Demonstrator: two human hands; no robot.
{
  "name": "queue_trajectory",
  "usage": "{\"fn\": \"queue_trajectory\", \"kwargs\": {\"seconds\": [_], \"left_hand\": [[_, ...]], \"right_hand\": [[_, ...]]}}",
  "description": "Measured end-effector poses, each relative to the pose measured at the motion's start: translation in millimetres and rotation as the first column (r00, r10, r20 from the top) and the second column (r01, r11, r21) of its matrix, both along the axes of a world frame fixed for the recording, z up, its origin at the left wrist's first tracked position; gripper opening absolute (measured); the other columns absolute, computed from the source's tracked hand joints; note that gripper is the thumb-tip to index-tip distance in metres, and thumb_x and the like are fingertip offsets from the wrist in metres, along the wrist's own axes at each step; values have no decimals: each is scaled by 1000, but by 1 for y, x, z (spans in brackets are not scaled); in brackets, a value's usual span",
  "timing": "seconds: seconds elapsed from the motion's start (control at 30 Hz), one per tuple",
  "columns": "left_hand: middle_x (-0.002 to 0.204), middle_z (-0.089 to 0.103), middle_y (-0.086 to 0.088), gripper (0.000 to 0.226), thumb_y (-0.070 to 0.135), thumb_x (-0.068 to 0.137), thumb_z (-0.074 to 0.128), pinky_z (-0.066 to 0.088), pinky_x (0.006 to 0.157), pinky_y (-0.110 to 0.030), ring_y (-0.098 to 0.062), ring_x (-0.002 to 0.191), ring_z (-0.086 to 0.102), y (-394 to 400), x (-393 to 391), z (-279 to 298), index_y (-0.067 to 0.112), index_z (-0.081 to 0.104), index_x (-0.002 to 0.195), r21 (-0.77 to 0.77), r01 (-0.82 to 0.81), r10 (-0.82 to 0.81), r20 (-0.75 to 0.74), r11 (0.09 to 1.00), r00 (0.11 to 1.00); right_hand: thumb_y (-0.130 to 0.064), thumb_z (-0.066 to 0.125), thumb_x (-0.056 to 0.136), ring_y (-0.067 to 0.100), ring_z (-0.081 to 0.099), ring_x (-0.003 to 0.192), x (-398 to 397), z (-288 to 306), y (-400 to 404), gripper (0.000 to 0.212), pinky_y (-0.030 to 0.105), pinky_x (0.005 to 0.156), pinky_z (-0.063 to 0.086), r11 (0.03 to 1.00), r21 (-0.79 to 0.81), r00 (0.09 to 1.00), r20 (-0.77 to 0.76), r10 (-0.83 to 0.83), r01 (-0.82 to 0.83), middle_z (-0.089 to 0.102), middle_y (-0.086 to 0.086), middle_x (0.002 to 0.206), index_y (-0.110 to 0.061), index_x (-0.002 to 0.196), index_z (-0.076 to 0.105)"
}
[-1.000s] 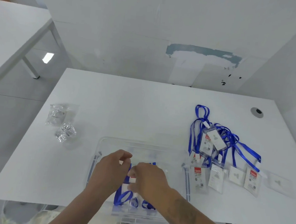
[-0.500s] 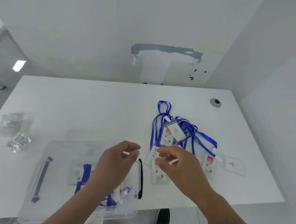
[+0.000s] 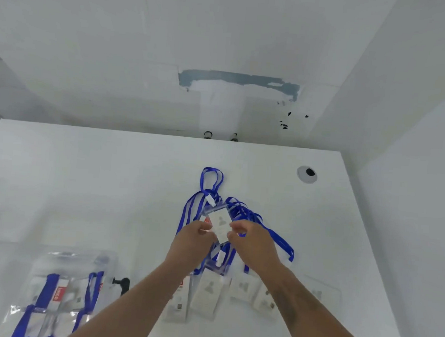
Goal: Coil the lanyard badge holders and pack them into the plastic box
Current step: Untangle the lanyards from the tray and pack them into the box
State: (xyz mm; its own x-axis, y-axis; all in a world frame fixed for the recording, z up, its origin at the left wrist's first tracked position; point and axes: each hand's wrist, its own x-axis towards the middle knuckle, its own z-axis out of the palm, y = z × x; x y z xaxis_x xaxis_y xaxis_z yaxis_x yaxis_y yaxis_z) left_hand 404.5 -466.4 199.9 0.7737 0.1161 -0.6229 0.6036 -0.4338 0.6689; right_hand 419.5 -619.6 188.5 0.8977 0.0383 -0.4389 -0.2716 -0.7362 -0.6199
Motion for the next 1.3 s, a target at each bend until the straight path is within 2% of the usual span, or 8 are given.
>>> {"fn": "queue_trajectory", "kwargs": {"seconds": [0.27, 0.43, 0.63, 0.9, 1.03, 1.13, 1.2, 1.3], "left_hand": [[99, 57, -3, 25, 10, 90, 55, 54, 89, -40, -24, 87, 56, -28, 36, -43, 17, 56, 115, -7, -320, 318, -86, 947, 944], [70, 59, -4, 13, 9, 92, 55, 48, 61, -28, -17, 60, 53, -24, 43, -36, 20, 61, 91, -72, -320, 305, -169, 945, 937], [99, 69, -1, 15, 20, 91, 68, 49, 63, -24, -15, 83, 65, 1, 43, -1, 20, 62, 104, -208, -407, 392, -111, 889, 913], [97, 77, -13, 15, 12, 91, 65, 58, 84, -38, -28, 92, 74, 23, 39, 48, 7, 71, 104, -562, -433, 397, -193, 705, 897], [99, 77, -9, 20, 13, 91, 65, 62, 72, -31, -26, 90, 75, 45, 45, 67, 9, 69, 110, -534, -372, 372, -112, 759, 921], [102, 76, -13, 25, 14, 90, 65, 62, 68, -27, -27, 90, 74, 61, 51, 86, 5, 67, 113, -556, -284, 251, -137, 781, 958], [104, 75, -15, 25, 14, 91, 63, 62, 65, -26, -26, 88, 74, 61, 56, 98, 4, 66, 113, -603, -264, 193, -182, 752, 964], [104, 75, -16, 23, 12, 91, 62, 62, 63, -26, -24, 82, 75, 49, 60, 113, 3, 66, 111, -690, -280, 234, -162, 668, 959]], "right_hand": [[-33, 58, 92, 11, 60, 107, 45, -43, 11, 47, 24, 80, 49, 995, -95, 999, -31, -22, 19, 61, -9, 126, -28, 137, 48], [-26, 62, 92, 4, 61, 75, 57, -40, 11, 19, 22, 66, 52, 984, 57, 982, -93, -162, 168, 69, -10, 93, -22, 110, 66], [-19, 64, 94, 9, 45, 40, 52, 0, 0, 11, 18, 39, 36, 802, 398, 878, -372, -303, 445, 63, 2, 67, -14, 103, 67], [-18, 70, 90, 14, 61, 53, 34, 48, 14, 16, 24, 51, 49, 571, 583, 809, -501, -307, 578, 73, 7, 77, -8, 101, 67], [-15, 66, 91, 5, 60, 59, 25, 57, 2, 19, 18, 55, 49, 777, 497, 919, -135, -372, 387, 74, -9, 92, -20, 110, 68], [-19, 70, 88, -5, 53, 110, 26, 60, -4, 47, 17, 86, 49, 936, 327, 929, 291, -229, 128, 51, -28, 129, -42, 125, 52], [-36, 68, 88, -5, 37, 128, 30, 58, 4, 49, 19, 103, 37, 967, 239, 929, 371, -2, -93, 33, -41, 134, -57, 122, 40], [-58, 47, 93, -1, 51, 111, 31, 60, 23, 17, 31, 96, 49, 965, 175, 928, 351, 124, -195, 53, -31, 112, -48, 107, 51]]}}
